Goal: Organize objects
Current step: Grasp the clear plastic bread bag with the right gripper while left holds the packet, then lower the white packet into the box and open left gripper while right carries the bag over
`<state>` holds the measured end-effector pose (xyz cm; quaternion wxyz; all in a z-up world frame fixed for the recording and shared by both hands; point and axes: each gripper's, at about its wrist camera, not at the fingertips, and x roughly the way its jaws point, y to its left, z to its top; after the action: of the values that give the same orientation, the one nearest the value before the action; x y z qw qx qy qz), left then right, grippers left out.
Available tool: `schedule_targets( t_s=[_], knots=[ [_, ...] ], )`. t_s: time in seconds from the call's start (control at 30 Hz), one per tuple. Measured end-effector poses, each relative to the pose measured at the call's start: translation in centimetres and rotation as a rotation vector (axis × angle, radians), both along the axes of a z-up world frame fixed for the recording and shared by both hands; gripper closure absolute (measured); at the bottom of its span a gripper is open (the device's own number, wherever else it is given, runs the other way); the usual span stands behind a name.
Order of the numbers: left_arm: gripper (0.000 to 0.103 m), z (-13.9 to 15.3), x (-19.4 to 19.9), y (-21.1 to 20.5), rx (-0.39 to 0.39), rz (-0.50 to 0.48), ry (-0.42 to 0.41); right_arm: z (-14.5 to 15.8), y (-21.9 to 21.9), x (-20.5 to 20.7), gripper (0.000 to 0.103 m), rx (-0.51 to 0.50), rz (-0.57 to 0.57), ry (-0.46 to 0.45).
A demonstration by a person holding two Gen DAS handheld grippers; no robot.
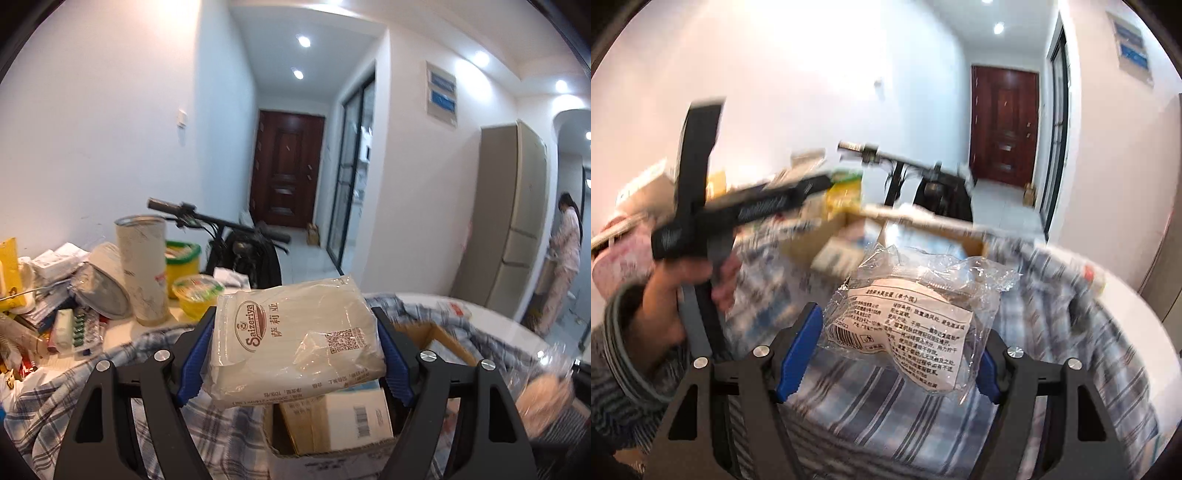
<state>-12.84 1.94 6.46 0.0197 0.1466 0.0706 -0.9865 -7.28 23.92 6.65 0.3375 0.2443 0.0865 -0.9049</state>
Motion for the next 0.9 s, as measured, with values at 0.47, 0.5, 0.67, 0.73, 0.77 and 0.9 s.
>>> schedule_targets(
  t_s=[0.47,0.5,0.67,0.73,0.77,0.9],
  knots=[
    [0.023,-0.7,-1.1,-1.9,0.059,0.032,-0.015,3.5,-4.7,-13.4,0.031,-0.273,0.026,-0.076],
    [0.023,-0.8,-1.3,-1.7,0.058,0.022,-0.023,3.0,-5.1,-14.4,0.031,-0.278,0.025,-0.102],
    [0.023,-1.5,-2.2,-0.2,0.021,-0.038,-0.071,0.8,-6.0,-16.5,0.030,-0.288,0.041,-0.154],
    [0.023,-1.7,-2.4,0.6,-0.004,-0.057,-0.081,0.2,-5.9,-16.1,0.030,-0.293,0.055,-0.143],
    [0.023,-1.8,-2.4,1.0,-0.017,-0.069,-0.081,0.1,-5.9,-16.1,0.030,-0.300,0.060,-0.145],
    [0.023,-1.8,-2.1,2.2,-0.048,-0.109,-0.077,-0.2,-5.3,-15.6,0.030,-0.299,0.053,-0.150]
  ],
)
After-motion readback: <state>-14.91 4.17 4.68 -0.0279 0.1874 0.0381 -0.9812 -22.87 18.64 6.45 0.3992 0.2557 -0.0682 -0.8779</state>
